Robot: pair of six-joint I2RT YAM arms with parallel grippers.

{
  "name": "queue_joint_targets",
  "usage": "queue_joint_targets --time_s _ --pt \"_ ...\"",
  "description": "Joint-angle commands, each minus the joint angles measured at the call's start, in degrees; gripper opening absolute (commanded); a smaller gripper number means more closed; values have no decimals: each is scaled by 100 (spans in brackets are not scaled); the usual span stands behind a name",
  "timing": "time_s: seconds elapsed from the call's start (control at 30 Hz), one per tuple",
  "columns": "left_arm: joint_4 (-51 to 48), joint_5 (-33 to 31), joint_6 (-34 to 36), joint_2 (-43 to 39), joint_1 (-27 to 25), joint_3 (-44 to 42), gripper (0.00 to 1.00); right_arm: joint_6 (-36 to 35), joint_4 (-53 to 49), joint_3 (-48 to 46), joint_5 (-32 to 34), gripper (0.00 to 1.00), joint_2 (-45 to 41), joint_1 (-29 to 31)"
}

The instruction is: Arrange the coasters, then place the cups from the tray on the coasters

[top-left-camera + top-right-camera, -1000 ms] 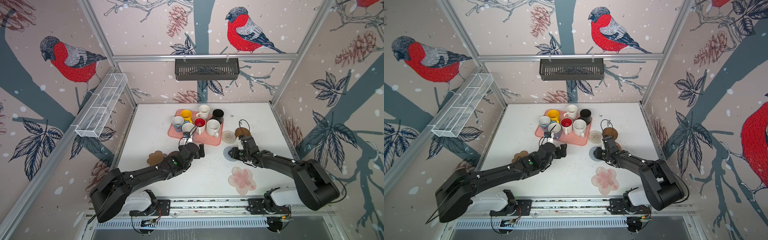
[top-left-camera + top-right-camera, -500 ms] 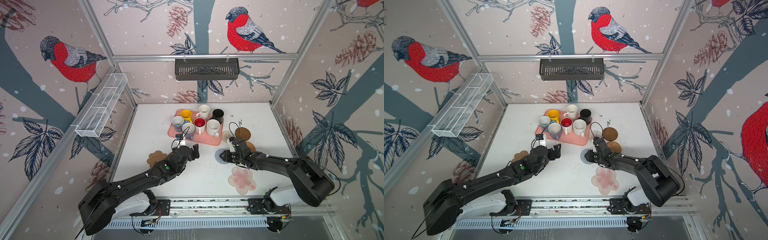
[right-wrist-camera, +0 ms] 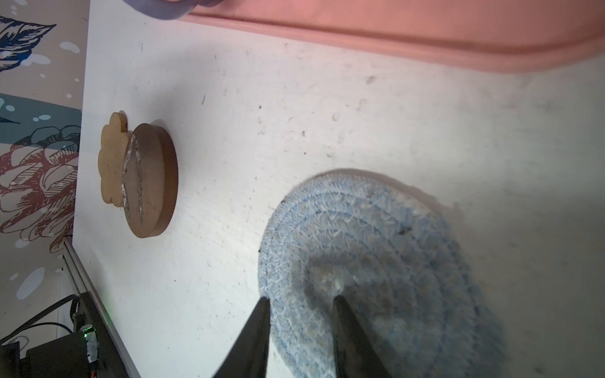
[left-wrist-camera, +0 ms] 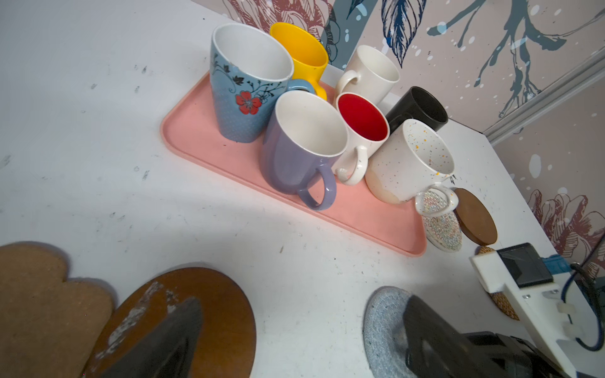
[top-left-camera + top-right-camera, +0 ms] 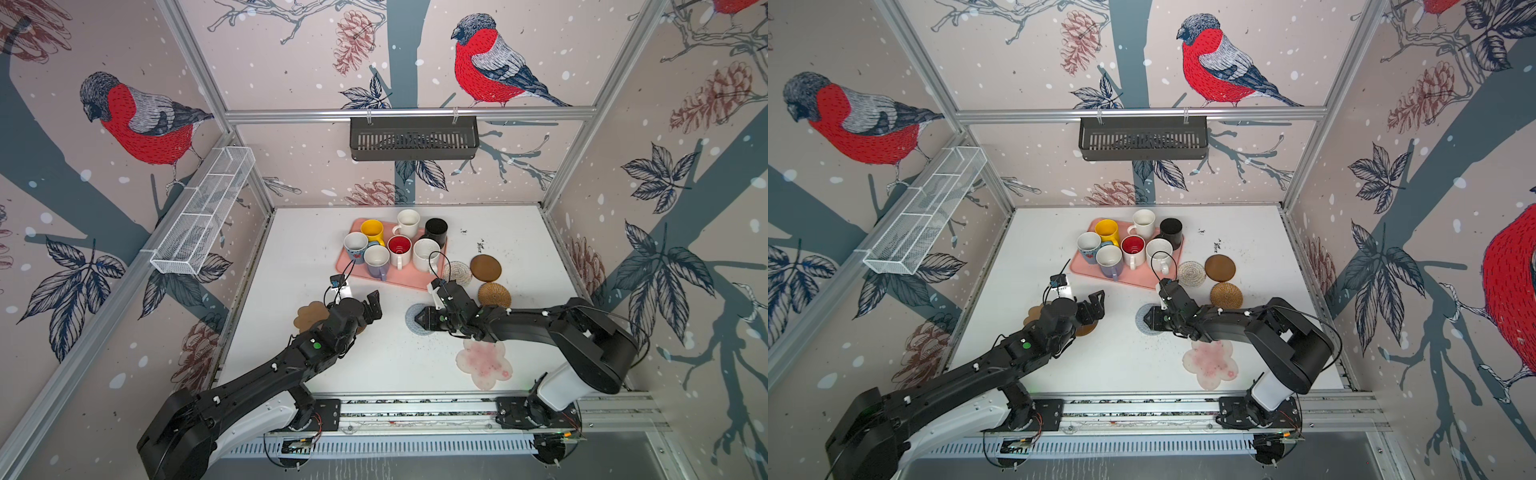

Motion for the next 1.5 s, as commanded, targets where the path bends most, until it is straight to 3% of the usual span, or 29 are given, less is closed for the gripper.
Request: queue_joint_targets --time_s 0.0,0.53,1.47 --pt "-83 222 -52 -169 138 -130 96 102 -115 204 -6 34 209 117" --pt "-565 335 -19 -861 459 -386 96 61 -176 1399 -254 33 1353 539" --pt "-639 253 60 -1061 530 -434 96 110 -200 1618 -324 32 1560 823"
